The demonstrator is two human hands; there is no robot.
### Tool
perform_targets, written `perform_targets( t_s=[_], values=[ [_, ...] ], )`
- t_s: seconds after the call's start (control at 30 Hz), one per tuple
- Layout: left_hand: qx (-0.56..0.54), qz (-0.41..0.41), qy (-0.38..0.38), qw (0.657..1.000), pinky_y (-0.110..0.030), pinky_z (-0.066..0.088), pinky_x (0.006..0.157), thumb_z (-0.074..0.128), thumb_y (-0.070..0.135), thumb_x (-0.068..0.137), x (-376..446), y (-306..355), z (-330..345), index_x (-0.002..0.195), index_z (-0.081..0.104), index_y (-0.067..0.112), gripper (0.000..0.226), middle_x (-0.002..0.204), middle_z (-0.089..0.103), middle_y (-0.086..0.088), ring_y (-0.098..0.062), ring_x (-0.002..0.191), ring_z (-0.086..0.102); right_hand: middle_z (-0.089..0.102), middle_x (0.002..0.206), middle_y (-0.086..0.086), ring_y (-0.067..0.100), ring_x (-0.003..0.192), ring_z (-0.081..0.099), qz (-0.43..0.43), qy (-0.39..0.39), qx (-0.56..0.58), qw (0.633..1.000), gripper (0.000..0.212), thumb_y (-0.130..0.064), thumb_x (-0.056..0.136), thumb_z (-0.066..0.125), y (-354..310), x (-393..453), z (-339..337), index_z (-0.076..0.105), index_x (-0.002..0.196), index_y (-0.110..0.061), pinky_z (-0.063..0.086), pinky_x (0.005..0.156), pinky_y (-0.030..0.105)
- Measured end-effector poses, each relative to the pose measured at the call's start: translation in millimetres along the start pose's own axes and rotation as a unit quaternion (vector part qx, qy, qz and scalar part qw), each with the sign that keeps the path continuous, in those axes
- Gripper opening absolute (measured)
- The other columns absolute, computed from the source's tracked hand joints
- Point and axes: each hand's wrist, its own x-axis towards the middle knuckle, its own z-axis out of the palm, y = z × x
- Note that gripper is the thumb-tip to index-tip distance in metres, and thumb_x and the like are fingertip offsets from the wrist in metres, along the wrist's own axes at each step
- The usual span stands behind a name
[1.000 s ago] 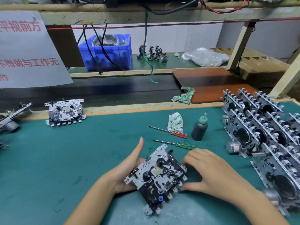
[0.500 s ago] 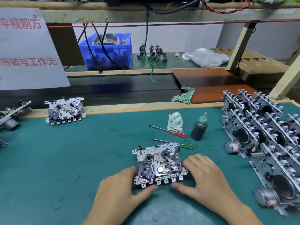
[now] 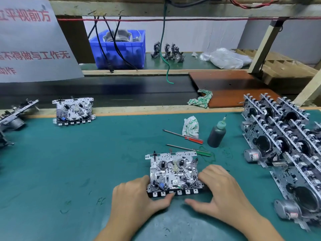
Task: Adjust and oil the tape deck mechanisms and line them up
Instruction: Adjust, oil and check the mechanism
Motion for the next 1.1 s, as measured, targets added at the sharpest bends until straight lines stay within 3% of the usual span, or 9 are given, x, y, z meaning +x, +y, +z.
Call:
perform_targets(
  t_s=[0.13, 0.23, 0.43, 0.53, 0.63, 0.8, 0.9, 1.03, 1.1],
  values=[
    [-0.014, 0.020, 0.004, 1.000, -0.025, 0.032, 0.031, 0.047, 0.076, 0.053, 2.5, -1.5, -0.3, 0.046, 0.034, 0.023, 0.054, 0.032, 0.040, 0.002, -0.019, 0.030, 0.045, 0.036, 0.063, -0.010, 0.013, 0.063, 0.037, 0.001, 0.000, 0.015, 1.000, 0.048, -0.063, 0.073, 0.058, 1.0, -2.8, 1.0, 0.039, 0.061, -0.020, 0.031, 0.063, 0.022],
    [-0.017, 0.028, -0.006, 0.999, -0.029, 0.036, 0.032, 0.047, 0.082, 0.051, 2.0, -3.0, -1.3, 0.048, 0.036, 0.027, 0.057, 0.035, 0.031, 0.007, -0.014, 0.031, 0.046, 0.044, 0.059, -0.009, 0.012, 0.063, 0.042, 0.010, 0.008, -0.018, 1.000, 0.048, -0.061, 0.076, 0.053, 2.0, -3.2, 1.8, 0.046, 0.057, -0.017, 0.031, 0.065, 0.021],
    [-0.008, -0.019, -0.008, 1.000, -0.025, 0.036, 0.033, 0.047, 0.079, 0.051, -1.4, 1.3, -2.0, 0.042, 0.047, 0.017, 0.063, 0.031, 0.041, 0.001, -0.018, 0.029, 0.046, 0.043, 0.060, -0.007, 0.016, 0.064, 0.042, -0.001, -0.009, 0.020, 1.000, 0.053, -0.067, 0.070, 0.059, 3.0, -5.0, 0.5, 0.046, 0.059, -0.017, 0.034, 0.068, 0.024],
    [-0.021, 0.022, 0.001, 1.000, -0.023, 0.032, 0.033, 0.049, 0.079, 0.054, 1.3, -2.4, -3.6, 0.042, 0.039, 0.019, 0.062, 0.031, 0.038, -0.002, -0.020, 0.028, 0.041, 0.043, 0.060, -0.007, 0.017, 0.064, 0.043, -0.008, -0.018, 0.017, 1.000, 0.051, -0.066, 0.068, 0.062, 2.6, -5.7, 1.5, 0.045, 0.059, -0.018, 0.036, 0.068, 0.026],
    [-0.040, 0.082, -0.014, 0.996, -0.025, 0.035, 0.032, 0.050, 0.084, 0.051, 2.7, -6.2, -4.8, 0.054, 0.027, 0.028, 0.061, 0.033, 0.039, 0.000, -0.018, 0.029, 0.042, 0.044, 0.058, -0.007, 0.016, 0.063, 0.044, 0.012, -0.004, -0.014, 1.000, 0.046, -0.060, 0.070, 0.057, 2.9, -5.7, 2.2, 0.045, 0.057, -0.017, 0.033, 0.064, 0.023],
    [-0.037, 0.097, -0.025, 0.994, -0.026, 0.036, 0.032, 0.051, 0.083, 0.050, 1.4, -7.4, -6.2, 0.055, 0.020, 0.034, 0.059, 0.034, 0.040, 0.002, -0.015, 0.031, 0.043, 0.044, 0.062, -0.009, 0.014, 0.062, 0.042, 0.010, -0.014, -0.029, 0.999, 0.049, -0.068, 0.069, 0.054, 4.5, -5.9, -0.5, 0.046, 0.062, -0.020, 0.028, 0.063, 0.023],
    [-0.035, 0.156, -0.049, 0.986, -0.017, 0.030, 0.033, 0.055, 0.078, 0.054, -1.8, -8.8, -7.6, 0.049, 0.041, 0.027, 0.053, 0.035, 0.040, 0.004, -0.010, 0.032, 0.041, 0.035, 0.061, -0.013, 0.010, 0.059, 0.034, 0.027, 0.010, -0.036, 0.999, 0.054, -0.074, 0.065, 0.050, 1.7, -3.5, -1.4, 0.043, 0.057, -0.021, 0.022, 0.060, 0.022],
    [-0.054, 0.160, -0.041, 0.985, -0.017, 0.031, 0.032, 0.058, 0.073, 0.054, -2.1, -10.2, -11.2, 0.058, 0.026, 0.036, 0.049, 0.036, 0.038, 0.005, -0.010, 0.033, 0.040, 0.035, 0.052, -0.009, 0.012, 0.052, 0.035, 0.041, 0.034, -0.034, 0.998, 0.057, -0.072, 0.066, 0.051, -1.7, -1.2, 1.5, 0.041, 0.050, -0.018, 0.025, 0.058, 0.024],
    [-0.048, 0.143, -0.052, 0.987, -0.018, 0.035, 0.032, 0.056, 0.073, 0.054, -2.2, -10.7, -9.8, 0.053, 0.040, 0.035, 0.042, 0.035, 0.038, 0.006, -0.009, 0.033, 0.040, 0.035, 0.056, -0.009, 0.013, 0.055, 0.034, 0.018, 0.017, -0.023, 0.999, 0.054, -0.068, 0.070, 0.053, 1.6, -1.8, 0.6, 0.042, 0.055, -0.018, 0.023, 0.058, 0.023]
  ],
)
